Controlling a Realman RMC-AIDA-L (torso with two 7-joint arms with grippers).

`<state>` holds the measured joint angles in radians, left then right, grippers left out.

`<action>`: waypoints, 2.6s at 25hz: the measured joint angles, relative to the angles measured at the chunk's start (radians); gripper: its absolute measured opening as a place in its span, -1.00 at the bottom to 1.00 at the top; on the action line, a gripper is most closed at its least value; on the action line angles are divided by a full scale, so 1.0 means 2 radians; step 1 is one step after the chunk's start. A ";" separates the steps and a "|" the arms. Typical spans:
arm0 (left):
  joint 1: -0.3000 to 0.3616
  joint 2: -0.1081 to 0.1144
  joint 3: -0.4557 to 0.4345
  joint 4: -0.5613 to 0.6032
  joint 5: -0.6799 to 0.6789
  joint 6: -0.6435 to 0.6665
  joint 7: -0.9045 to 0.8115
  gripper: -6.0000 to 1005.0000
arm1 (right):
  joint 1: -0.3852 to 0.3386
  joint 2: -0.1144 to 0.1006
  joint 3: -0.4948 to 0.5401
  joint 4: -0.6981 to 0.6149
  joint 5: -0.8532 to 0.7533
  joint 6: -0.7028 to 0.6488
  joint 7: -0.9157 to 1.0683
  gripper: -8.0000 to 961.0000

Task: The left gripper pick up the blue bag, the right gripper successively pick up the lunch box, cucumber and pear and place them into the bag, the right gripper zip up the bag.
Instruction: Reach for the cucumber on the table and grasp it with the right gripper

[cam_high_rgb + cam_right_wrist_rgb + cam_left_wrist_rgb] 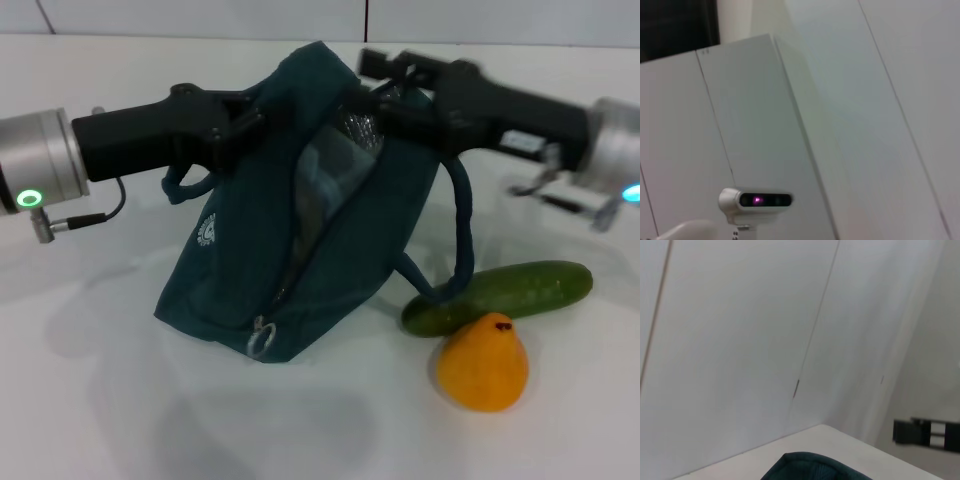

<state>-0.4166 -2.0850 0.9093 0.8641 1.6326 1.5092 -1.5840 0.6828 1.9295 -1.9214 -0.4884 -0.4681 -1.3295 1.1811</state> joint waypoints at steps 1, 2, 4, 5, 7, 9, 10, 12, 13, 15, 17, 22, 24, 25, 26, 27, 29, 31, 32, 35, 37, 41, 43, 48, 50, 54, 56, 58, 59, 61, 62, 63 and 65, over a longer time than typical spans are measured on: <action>0.002 0.000 -0.002 -0.001 -0.001 0.000 0.002 -0.91 | 0.000 0.000 0.000 0.000 0.000 0.000 0.000 -0.15; 0.004 0.000 -0.002 -0.002 -0.003 0.000 0.005 -0.91 | -0.007 -0.012 0.006 -0.014 -0.009 0.000 0.004 -0.07; 0.007 -0.001 -0.003 -0.012 -0.012 0.000 0.019 -0.91 | -0.048 -0.032 0.062 -0.062 -0.053 0.008 0.006 0.14; 0.007 -0.001 -0.003 -0.021 -0.018 0.000 0.030 -0.91 | -0.066 -0.030 0.096 -0.077 -0.074 0.008 0.005 0.25; 0.008 0.000 -0.003 -0.037 -0.027 0.000 0.056 -0.91 | -0.095 -0.022 0.152 -0.100 -0.115 0.006 0.003 0.38; 0.008 -0.001 -0.003 -0.049 -0.035 0.000 0.076 -0.91 | -0.126 -0.004 0.227 -0.134 -0.183 -0.002 0.001 0.41; 0.009 -0.001 -0.003 -0.059 -0.041 0.000 0.091 -0.91 | -0.136 0.004 0.255 -0.146 -0.210 -0.006 0.001 0.43; 0.010 -0.001 -0.003 -0.076 -0.056 0.000 0.118 -0.91 | -0.147 0.019 0.300 -0.164 -0.255 -0.018 0.001 0.47; 0.010 -0.001 -0.003 -0.083 -0.061 0.000 0.128 -0.91 | -0.151 0.027 0.332 -0.174 -0.281 -0.028 0.001 0.47; 0.009 -0.001 -0.004 -0.094 -0.067 -0.001 0.142 -0.91 | -0.150 0.034 0.372 -0.185 -0.317 -0.043 0.000 0.47; 0.007 -0.001 -0.009 -0.103 -0.068 -0.004 0.150 -0.91 | -0.142 0.030 0.389 -0.191 -0.349 -0.053 0.001 0.47; 0.005 -0.002 -0.014 -0.127 -0.092 -0.006 0.173 -0.91 | -0.117 0.001 0.404 -0.200 -0.394 -0.056 0.013 0.41; 0.004 -0.002 -0.014 -0.139 -0.103 -0.006 0.184 -0.91 | -0.108 -0.010 0.407 -0.209 -0.395 -0.052 0.018 0.38; 0.003 -0.002 -0.014 -0.147 -0.111 -0.006 0.194 -0.91 | -0.103 -0.015 0.408 -0.212 -0.396 -0.048 0.019 0.36; 0.002 -0.002 -0.013 -0.160 -0.120 -0.006 0.208 -0.91 | -0.098 -0.017 0.409 -0.211 -0.397 -0.040 0.019 0.32; 0.001 -0.002 -0.012 -0.170 -0.127 -0.006 0.220 -0.91 | -0.095 -0.017 0.410 -0.208 -0.400 -0.033 0.018 0.28; -0.004 -0.003 -0.012 -0.199 -0.139 -0.006 0.253 -0.91 | -0.091 -0.013 0.414 -0.207 -0.413 -0.015 0.016 0.20; -0.007 -0.003 -0.012 -0.221 -0.146 -0.006 0.277 -0.91 | -0.085 -0.008 0.417 -0.209 -0.437 -0.001 0.028 0.12; -0.007 -0.003 -0.012 -0.227 -0.148 -0.006 0.282 -0.91 | -0.081 -0.007 0.417 -0.211 -0.449 0.000 0.043 0.14; -0.003 -0.005 -0.011 -0.233 -0.155 -0.002 0.286 -0.91 | -0.070 -0.009 0.416 -0.215 -0.471 -0.006 0.099 0.18; -0.001 -0.006 -0.011 -0.239 -0.165 0.000 0.293 -0.91 | -0.065 -0.011 0.415 -0.215 -0.486 -0.005 0.135 0.21; -0.004 -0.006 -0.012 -0.280 -0.208 0.004 0.342 -0.91 | -0.058 -0.008 0.413 -0.229 -0.546 0.009 0.217 0.54; -0.006 -0.006 -0.012 -0.301 -0.221 0.003 0.370 -0.91 | -0.057 -0.002 0.412 -0.239 -0.576 0.010 0.242 0.64; 0.001 -0.006 -0.010 -0.317 -0.226 0.010 0.419 -0.91 | -0.077 0.026 0.408 -0.287 -0.637 0.010 0.255 0.72; 0.004 -0.006 -0.010 -0.318 -0.227 0.012 0.424 -0.91 | -0.079 0.034 0.408 -0.310 -0.667 0.006 0.267 0.76; 0.008 -0.006 -0.014 -0.322 -0.234 0.012 0.441 -0.91 | -0.066 0.029 0.406 -0.329 -0.705 -0.024 0.298 0.80; 0.008 -0.006 -0.012 -0.323 -0.235 0.013 0.443 -0.91 | -0.053 0.018 0.406 -0.328 -0.727 -0.052 0.323 0.79; 0.009 -0.005 -0.010 -0.323 -0.233 0.013 0.443 -0.91 | -0.046 0.012 0.406 -0.327 -0.744 -0.083 0.336 0.79; 0.009 -0.005 -0.010 -0.323 -0.232 0.013 0.445 -0.91 | -0.044 0.010 0.407 -0.330 -0.753 -0.097 0.338 0.79; 0.009 -0.005 -0.008 -0.323 -0.230 0.013 0.448 -0.91 | -0.044 0.010 0.407 -0.339 -0.773 -0.120 0.341 0.79; 0.009 -0.005 -0.006 -0.323 -0.231 0.013 0.448 -0.91 | -0.045 0.010 0.407 -0.345 -0.786 -0.127 0.343 0.79; 0.008 -0.006 -0.005 -0.323 -0.232 0.013 0.448 -0.91 | -0.046 0.011 0.407 -0.351 -0.802 -0.132 0.346 0.79; 0.006 -0.007 -0.004 -0.324 -0.235 0.013 0.447 -0.91 | -0.047 0.012 0.408 -0.353 -0.826 -0.136 0.347 0.79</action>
<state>-0.4055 -2.0992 0.9020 0.2160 1.1628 1.5353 -0.6908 0.5891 1.9538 -1.1060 -1.1947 -2.1211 -1.6006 1.8759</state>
